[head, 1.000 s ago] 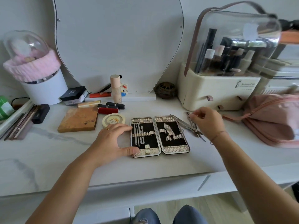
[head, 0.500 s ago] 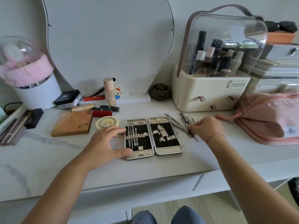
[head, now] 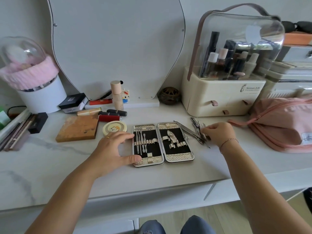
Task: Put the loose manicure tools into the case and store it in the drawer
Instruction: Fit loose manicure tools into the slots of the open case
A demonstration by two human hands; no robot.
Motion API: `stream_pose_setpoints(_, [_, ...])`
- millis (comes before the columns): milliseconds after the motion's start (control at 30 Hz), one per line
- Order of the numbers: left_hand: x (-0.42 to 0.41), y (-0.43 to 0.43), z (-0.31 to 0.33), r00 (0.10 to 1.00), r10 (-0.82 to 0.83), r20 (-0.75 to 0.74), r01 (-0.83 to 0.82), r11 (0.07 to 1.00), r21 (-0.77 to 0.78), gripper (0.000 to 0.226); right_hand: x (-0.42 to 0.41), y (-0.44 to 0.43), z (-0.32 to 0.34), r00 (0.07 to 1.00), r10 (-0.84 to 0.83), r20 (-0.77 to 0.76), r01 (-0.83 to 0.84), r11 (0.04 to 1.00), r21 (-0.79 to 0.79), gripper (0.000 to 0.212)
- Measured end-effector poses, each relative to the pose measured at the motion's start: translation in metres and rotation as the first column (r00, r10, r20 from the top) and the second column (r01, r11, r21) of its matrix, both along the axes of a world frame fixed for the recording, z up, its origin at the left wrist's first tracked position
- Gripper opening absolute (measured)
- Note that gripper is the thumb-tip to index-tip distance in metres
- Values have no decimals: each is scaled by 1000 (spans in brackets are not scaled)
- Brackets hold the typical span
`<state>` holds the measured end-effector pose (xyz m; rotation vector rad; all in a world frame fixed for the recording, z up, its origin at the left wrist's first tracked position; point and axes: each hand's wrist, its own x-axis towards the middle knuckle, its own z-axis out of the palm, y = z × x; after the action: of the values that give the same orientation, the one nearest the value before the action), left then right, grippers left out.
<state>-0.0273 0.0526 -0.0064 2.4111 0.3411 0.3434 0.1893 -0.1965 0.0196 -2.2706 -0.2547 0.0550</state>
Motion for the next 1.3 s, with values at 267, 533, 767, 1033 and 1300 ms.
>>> stream_pose_setpoints(267, [0, -2, 4, 1000, -9, -5, 10, 999, 37, 100, -33, 20, 21, 917, 393, -68, -314, 816, 485, 7])
stream_pose_setpoints(533, [0, -1, 2, 1000, -5, -7, 5, 999, 48, 97, -47, 61, 27, 681, 710, -180, -540, 652, 531, 42])
stream_pose_setpoints(767, [1, -1, 2, 1000, -6, -8, 7, 998, 56, 99, -47, 98, 30, 690, 678, -255, -557, 721, 413, 11])
stream_pose_setpoints(1033, [0, -2, 5, 1000, -21, -22, 22, 996, 87, 99, -44, 118, 17, 745, 647, -162, -608, 758, 234, 10])
stream_pose_setpoints(1300, [-1, -1, 5, 999, -29, -29, 32, 996, 85, 99, -37, 125, 9, 789, 593, -159, -558, 801, 216, 5])
